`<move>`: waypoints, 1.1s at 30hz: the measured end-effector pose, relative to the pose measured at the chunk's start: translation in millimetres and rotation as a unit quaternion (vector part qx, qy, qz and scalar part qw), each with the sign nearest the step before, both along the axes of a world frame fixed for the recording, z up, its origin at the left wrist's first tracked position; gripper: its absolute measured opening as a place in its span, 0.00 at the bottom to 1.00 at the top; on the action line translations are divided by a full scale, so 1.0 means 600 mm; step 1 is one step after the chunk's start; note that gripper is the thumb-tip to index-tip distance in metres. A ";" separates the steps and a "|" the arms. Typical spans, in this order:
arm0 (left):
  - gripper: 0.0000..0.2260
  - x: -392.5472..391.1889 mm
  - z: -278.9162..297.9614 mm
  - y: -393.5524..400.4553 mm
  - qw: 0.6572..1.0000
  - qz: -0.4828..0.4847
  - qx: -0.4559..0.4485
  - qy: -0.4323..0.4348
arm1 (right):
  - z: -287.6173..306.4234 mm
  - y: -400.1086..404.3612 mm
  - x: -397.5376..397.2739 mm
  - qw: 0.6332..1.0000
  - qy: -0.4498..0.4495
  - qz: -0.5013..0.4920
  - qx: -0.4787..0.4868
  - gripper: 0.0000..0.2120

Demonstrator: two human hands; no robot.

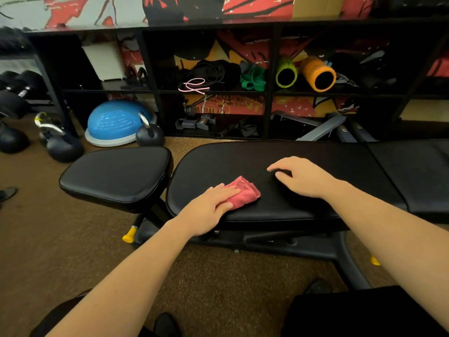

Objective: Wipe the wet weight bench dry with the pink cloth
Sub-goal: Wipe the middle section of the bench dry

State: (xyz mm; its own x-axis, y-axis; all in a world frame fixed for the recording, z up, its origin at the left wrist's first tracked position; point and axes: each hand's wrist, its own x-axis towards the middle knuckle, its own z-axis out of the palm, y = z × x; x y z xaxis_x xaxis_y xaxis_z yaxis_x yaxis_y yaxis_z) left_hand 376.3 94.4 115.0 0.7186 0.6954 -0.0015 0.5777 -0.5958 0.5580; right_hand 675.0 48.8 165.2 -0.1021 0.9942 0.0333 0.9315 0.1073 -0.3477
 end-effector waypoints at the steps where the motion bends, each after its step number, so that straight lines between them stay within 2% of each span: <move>1: 0.21 -0.004 -0.005 -0.005 1.000 -0.001 0.003 -0.005 | 0.002 -0.009 -0.012 1.000 -0.002 0.017 0.004 0.14; 6: 0.23 -0.023 -0.029 -0.030 0.999 0.002 0.019 -0.036 | -0.004 -0.054 -0.048 0.998 0.033 0.052 0.021 0.10; 11: 0.23 -0.057 -0.017 -0.064 0.993 0.007 -0.008 -0.119 | -0.010 -0.084 -0.051 0.998 0.000 0.055 0.007 0.10; 15: 0.17 -0.081 0.028 -0.050 0.956 0.154 -0.021 -0.248 | -0.016 -0.095 -0.049 0.998 0.005 0.057 -0.005 0.09; 17: 0.15 -0.092 0.051 -0.010 0.936 0.228 -0.021 -0.267 | -0.018 -0.095 -0.047 0.998 0.009 0.056 -0.006 0.09; 19: 0.15 -0.108 0.059 0.040 0.932 0.269 -0.013 -0.242 | -0.019 -0.093 -0.045 0.998 0.009 0.057 -0.008 0.09; 23: 0.19 -0.131 0.010 0.079 0.974 0.220 -0.007 -0.053 | -0.021 -0.090 -0.043 0.998 0.008 0.062 -0.010 0.10; 29: 0.19 -0.118 -0.050 0.012 0.965 0.236 0.048 -0.104 | -0.040 -0.097 -0.039 0.997 0.064 0.040 0.023 0.11; 33: 0.19 -0.108 -0.068 -0.026 0.967 0.206 0.103 -0.112 | -0.042 -0.098 -0.041 0.995 0.094 0.019 0.039 0.12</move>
State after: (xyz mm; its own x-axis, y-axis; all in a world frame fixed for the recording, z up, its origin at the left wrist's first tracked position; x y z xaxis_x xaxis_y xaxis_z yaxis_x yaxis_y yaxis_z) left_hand 311.4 78.8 74.4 0.3462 0.8917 0.2915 0.6678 -0.4524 0.5911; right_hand 650.2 -10.2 139.9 -0.1237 0.9834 0.1329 0.8456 0.1745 -0.5045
